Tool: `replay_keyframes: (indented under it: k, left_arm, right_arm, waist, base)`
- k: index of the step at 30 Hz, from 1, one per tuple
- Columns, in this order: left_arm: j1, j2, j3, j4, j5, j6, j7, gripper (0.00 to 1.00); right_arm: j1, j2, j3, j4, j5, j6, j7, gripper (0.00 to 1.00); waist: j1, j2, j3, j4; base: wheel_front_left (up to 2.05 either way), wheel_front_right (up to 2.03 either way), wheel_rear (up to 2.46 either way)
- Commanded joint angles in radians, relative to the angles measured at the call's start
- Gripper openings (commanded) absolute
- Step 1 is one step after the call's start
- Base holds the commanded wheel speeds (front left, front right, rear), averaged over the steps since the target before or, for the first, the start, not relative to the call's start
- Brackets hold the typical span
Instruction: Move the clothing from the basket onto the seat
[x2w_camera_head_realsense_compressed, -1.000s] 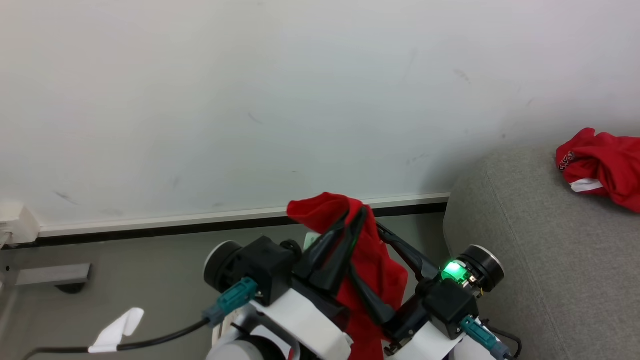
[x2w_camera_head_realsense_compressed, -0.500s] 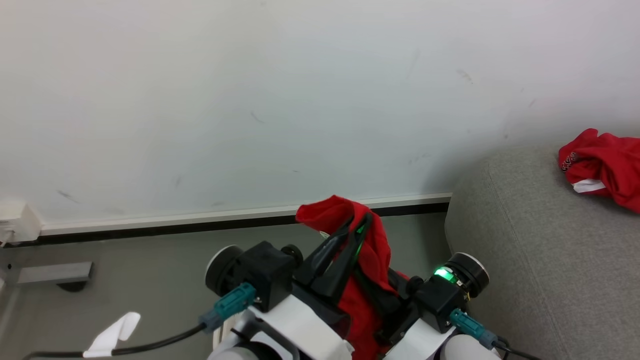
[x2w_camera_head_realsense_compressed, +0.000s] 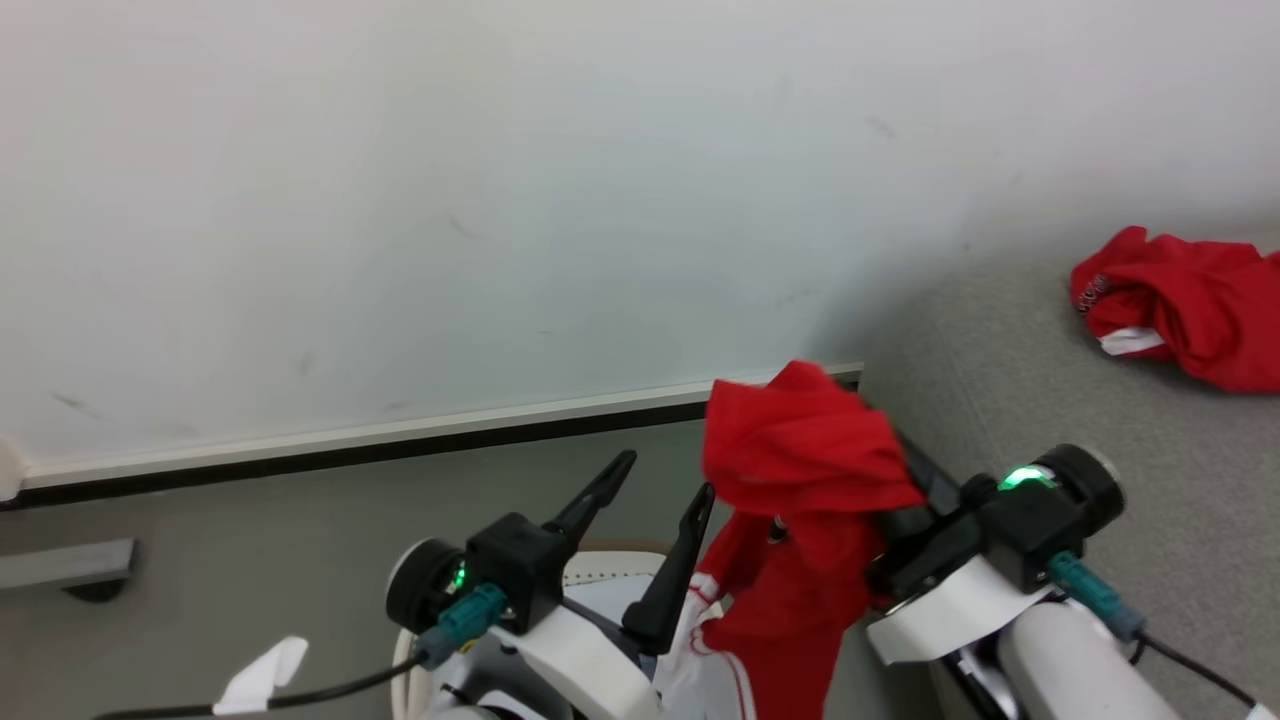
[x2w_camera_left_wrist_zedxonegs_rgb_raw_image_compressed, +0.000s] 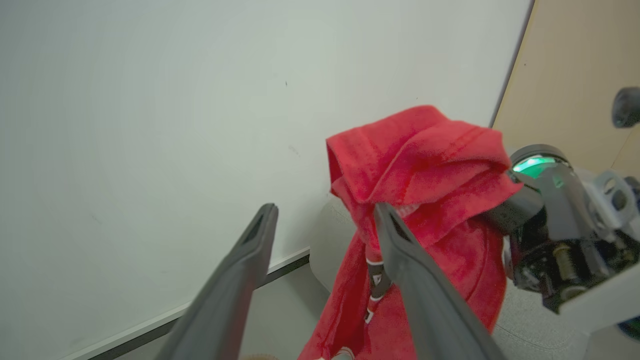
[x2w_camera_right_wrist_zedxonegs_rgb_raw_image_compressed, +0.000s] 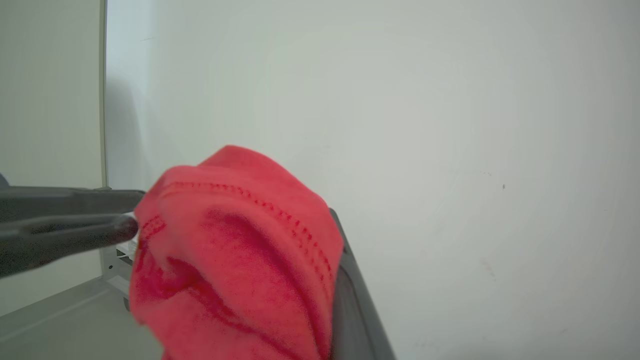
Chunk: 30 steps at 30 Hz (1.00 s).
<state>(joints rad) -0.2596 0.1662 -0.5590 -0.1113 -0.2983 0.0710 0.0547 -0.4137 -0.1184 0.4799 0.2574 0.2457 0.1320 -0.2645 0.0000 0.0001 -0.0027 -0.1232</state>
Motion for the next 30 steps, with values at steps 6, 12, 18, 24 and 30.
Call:
replay_keyframes:
  k: [6,12,18,24,30]
  left_arm:
    - [0.022,-0.019,-0.029,0.100,0.014,-0.014,-0.071,1.00]
    - [0.010,-0.036,-0.043,0.152,0.010,-0.023,-0.113,1.00]
    - [-0.020,-0.045,-0.053,0.184,0.014,-0.031,-0.134,1.00]
    - [-0.056,-0.049,-0.070,0.192,0.027,-0.039,-0.133,1.00]
    - [-0.128,-0.044,-0.081,0.186,0.049,-0.050,-0.117,1.00]
  right_arm:
    - [0.003,-0.058,-0.099,-0.074,-0.017,-0.003,0.000,0.00]
    - [0.010,-0.082,-0.137,-0.113,-0.016,-0.003,0.000,0.00]
    - [0.024,-0.100,-0.181,-0.140,-0.012,-0.003,0.001,0.00]
    - [0.007,-0.114,-0.240,-0.163,-0.005,-0.003,0.001,0.00]
    - [-0.103,-0.151,-0.299,-0.161,-0.006,-0.003,0.000,0.00]
  waist:
    - [0.0000,-0.0001,0.034,-0.107]
    - [0.0000,-0.0001,0.057,-0.194]
    - [0.0000,-0.0001,0.084,-0.270]
    - [0.0000,-0.0001,0.141,-0.285]
    - [0.0000,-0.0001,0.274,-0.246]
  base:
    - [0.00,0.00,0.00]
    - [0.00,0.00,0.00]
    - [0.00,0.00,0.00]
    - [0.00,0.00,0.00]
    - [0.00,0.00,0.00]
